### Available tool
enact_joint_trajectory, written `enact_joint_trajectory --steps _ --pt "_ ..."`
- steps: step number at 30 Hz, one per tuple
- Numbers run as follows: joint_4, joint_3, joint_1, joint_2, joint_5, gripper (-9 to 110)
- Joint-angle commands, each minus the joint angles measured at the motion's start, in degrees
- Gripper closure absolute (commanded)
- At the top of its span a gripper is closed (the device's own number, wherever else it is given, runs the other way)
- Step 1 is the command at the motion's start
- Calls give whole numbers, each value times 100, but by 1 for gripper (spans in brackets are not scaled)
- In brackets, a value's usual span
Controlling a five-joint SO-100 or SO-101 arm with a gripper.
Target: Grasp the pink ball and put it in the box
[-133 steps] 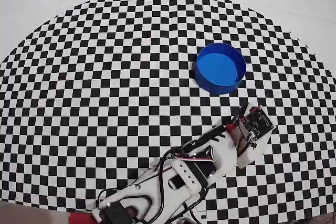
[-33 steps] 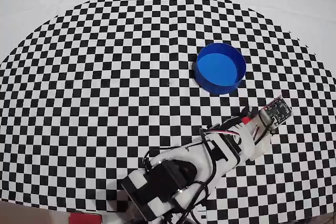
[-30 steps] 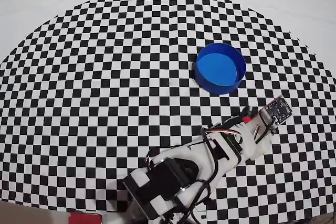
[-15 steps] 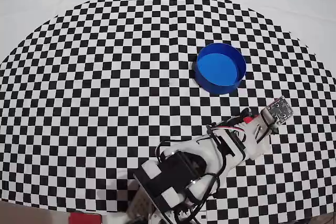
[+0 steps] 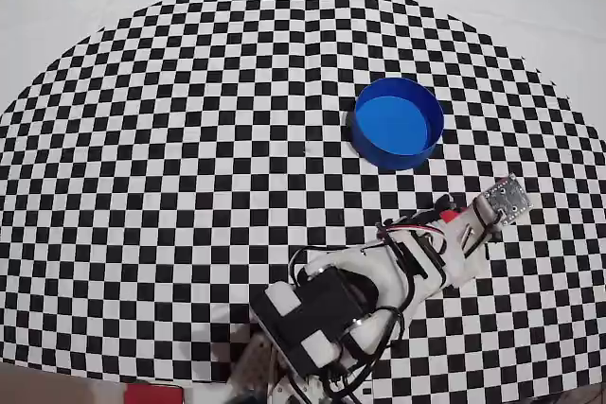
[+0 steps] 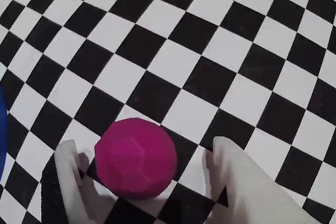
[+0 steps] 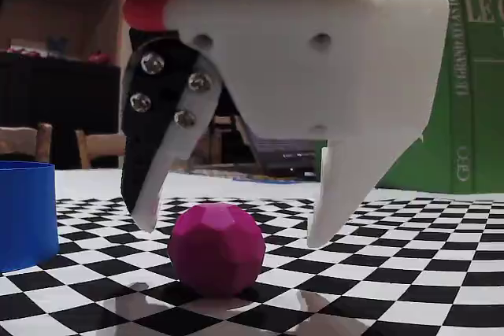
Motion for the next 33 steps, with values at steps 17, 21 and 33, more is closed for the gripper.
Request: enact_joint_trajectory --steps 17,21,33 --pt "0 -360 -70 -167 123 72" --pt "0 -369 -79 -185 123 72" --pt "0 -483 -88 -299 132 72"
